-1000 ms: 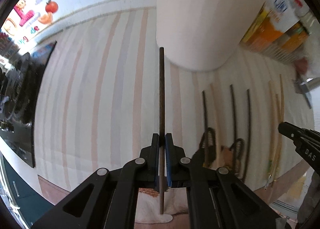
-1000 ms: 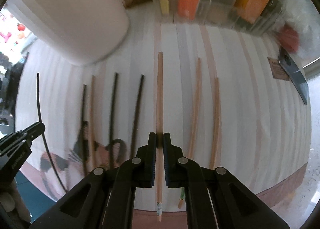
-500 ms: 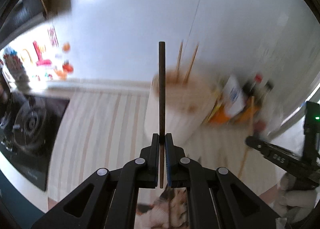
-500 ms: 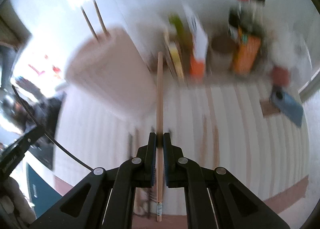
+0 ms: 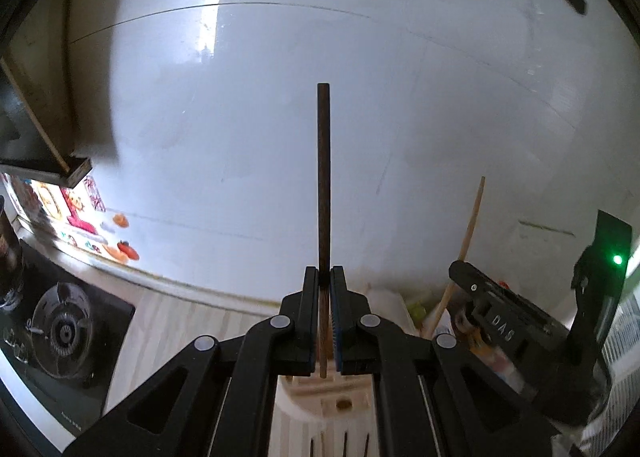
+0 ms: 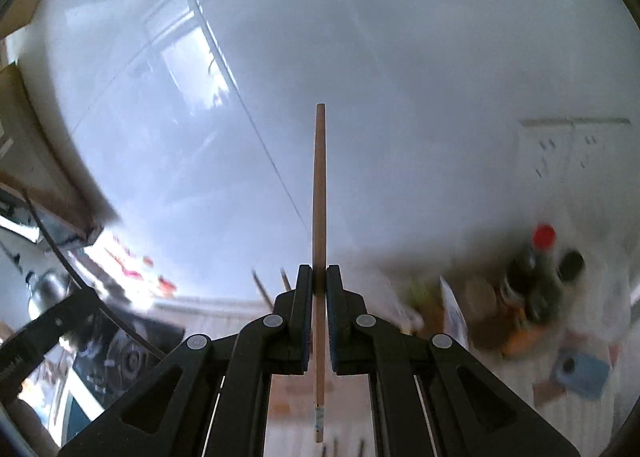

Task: Organize utensils
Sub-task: 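Lift both chopsticks and carry them over the cream holder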

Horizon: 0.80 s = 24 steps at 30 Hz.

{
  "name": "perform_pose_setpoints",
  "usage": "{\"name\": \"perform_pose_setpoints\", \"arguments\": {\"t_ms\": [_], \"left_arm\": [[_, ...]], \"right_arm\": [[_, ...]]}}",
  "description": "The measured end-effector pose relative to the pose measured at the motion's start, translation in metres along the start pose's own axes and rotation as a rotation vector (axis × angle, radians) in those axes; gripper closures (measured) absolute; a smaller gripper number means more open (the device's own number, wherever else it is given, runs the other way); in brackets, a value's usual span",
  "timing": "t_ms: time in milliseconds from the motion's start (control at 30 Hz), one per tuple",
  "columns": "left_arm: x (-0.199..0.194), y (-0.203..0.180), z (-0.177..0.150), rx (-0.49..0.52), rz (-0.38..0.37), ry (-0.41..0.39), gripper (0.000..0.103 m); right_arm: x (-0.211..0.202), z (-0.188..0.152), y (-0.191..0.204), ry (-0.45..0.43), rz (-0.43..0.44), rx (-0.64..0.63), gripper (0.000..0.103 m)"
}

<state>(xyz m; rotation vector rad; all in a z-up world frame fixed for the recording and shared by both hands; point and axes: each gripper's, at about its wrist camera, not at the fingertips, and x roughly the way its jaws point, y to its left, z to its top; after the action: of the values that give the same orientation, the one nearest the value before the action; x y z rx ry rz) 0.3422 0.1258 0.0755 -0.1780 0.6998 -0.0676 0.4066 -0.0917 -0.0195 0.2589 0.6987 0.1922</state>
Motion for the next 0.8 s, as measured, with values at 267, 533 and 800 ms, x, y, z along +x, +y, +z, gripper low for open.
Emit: {"name": "perform_pose_setpoints", "arguments": {"t_ms": [267,533,800], "left_arm": [[0.060,0.007,0.009,-0.006,0.045,0.072,0.100],[0.093,0.018,-0.011,-0.018,0.041,0.176,0.100],[0.074,0.011,-0.017,-0.045,-0.015,0.211,0.094]], "right_arm": [[0.057,0.010,0.022,-0.047,0.002,-0.070,0.096],[0.087,-0.001,0.027,-0.039,0.010,-0.113,0.096],[0.097,-0.005,0.021,0.079,0.052,-0.095,0.095]]}}
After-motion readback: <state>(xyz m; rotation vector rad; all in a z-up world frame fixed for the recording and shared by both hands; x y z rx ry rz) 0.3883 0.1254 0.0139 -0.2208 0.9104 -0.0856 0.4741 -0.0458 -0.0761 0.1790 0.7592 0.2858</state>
